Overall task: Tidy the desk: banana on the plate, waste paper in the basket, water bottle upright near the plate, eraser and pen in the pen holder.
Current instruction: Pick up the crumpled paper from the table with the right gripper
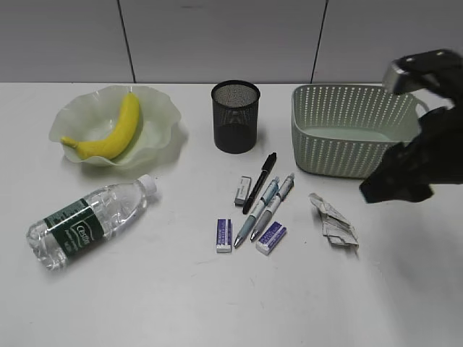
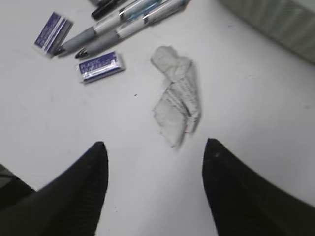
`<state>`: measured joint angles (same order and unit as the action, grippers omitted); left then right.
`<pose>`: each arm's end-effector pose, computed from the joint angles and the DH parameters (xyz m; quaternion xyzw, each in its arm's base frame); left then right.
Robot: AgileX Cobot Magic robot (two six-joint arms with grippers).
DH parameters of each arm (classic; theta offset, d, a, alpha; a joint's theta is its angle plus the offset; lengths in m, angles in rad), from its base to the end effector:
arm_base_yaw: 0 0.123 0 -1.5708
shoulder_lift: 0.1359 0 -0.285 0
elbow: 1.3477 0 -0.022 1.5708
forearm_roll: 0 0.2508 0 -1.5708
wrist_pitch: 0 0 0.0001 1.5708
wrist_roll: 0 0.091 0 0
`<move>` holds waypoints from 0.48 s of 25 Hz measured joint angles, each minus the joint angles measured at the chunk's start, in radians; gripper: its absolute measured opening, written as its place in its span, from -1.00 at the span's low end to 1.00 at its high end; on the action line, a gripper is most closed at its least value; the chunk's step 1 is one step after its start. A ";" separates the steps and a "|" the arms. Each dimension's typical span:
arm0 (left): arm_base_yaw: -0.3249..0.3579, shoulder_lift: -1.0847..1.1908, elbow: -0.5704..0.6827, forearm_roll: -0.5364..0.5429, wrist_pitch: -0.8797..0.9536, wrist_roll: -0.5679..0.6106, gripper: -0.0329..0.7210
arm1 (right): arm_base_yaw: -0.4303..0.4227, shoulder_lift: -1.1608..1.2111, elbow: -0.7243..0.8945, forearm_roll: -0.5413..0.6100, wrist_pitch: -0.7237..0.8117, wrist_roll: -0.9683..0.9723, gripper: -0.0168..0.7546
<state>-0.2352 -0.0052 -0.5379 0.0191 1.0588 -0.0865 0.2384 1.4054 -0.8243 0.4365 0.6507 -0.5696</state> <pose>-0.0096 0.0039 0.2878 0.0619 0.8390 -0.0772 0.5351 0.2499 0.0847 0.2300 -0.2458 0.9327 0.1283 0.2308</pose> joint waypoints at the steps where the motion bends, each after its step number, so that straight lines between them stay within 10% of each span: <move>1: 0.000 0.000 0.000 0.000 0.000 0.000 -0.04 | 0.030 0.039 -0.014 -0.003 0.004 -0.001 0.29; 12: 0.000 0.000 0.000 0.000 -0.001 0.000 -0.04 | 0.146 0.346 -0.059 -0.212 -0.223 0.265 0.34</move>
<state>-0.2352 -0.0052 -0.5379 0.0191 1.0580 -0.0865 0.3840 1.7512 -0.8837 0.2245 0.4282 -0.3042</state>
